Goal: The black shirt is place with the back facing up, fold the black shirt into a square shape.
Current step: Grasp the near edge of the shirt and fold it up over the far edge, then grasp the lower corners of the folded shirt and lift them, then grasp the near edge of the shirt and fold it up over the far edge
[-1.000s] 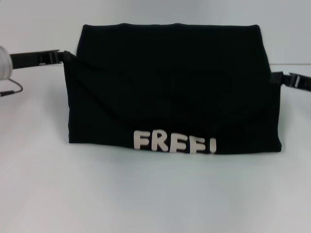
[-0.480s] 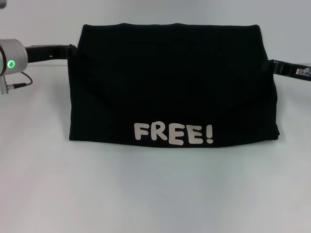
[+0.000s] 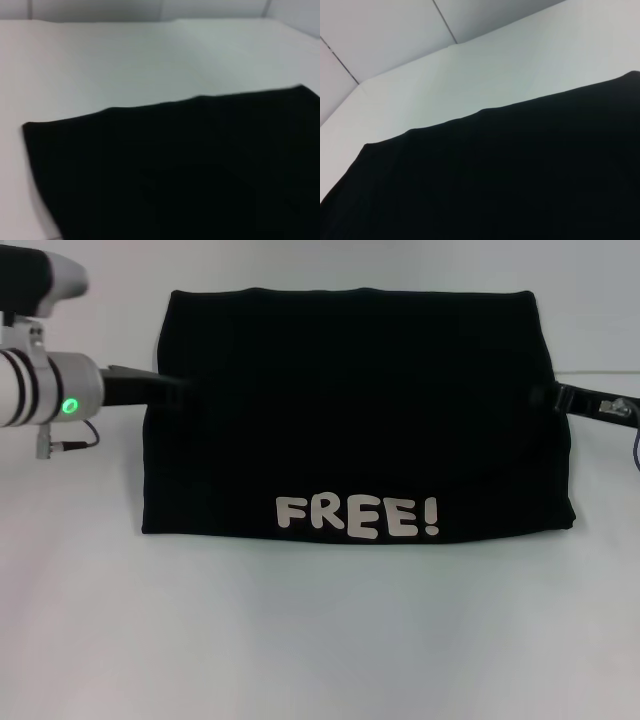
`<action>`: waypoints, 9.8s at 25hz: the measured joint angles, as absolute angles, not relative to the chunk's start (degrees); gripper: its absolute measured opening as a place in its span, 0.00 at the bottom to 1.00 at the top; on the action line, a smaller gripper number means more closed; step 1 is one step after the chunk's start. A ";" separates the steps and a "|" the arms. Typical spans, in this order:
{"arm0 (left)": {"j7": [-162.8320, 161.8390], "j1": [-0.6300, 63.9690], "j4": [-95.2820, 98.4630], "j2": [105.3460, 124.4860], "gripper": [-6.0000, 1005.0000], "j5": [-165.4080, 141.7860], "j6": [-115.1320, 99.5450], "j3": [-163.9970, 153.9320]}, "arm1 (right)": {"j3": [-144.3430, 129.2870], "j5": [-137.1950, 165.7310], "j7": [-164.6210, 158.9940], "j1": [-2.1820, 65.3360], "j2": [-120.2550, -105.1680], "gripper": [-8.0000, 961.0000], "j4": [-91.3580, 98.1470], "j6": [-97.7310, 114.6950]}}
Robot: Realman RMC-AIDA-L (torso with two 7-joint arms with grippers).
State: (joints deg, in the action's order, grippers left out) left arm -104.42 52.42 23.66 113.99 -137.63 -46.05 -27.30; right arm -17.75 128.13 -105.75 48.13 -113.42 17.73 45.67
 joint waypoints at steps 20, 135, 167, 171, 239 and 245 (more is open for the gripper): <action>-116.32 42.18 47.86 119.35 0.71 -137.98 -51.35 -38.24 | -17.65 118.93 -104.50 44.59 -114.93 0.70 25.22 49.50; -120.43 38.90 41.48 116.54 0.00 -142.65 -66.98 -41.68 | -37.20 128.01 -122.25 37.99 -111.63 0.53 25.88 64.81; -122.41 35.33 47.57 117.65 0.01 -141.83 -79.81 -37.59 | -31.41 127.52 -115.05 30.05 -110.67 0.04 31.71 77.90; -121.62 33.78 48.18 117.33 0.01 -141.83 -86.08 -36.27 | -29.40 127.59 -111.35 26.81 -109.86 0.04 33.11 84.48; -116.23 45.96 35.00 110.92 0.01 -142.41 -80.73 -25.85 | -15.12 129.71 -101.98 30.38 -106.34 0.04 30.29 80.27; -117.84 48.76 32.36 112.41 0.01 -142.42 -63.79 -32.20 | -16.65 130.08 -103.99 37.28 -106.13 0.04 24.02 63.81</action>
State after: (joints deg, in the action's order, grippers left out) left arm -117.84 48.76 32.36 112.41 -142.42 -63.79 -32.20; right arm -16.65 130.08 -103.99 37.28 -106.13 24.02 63.81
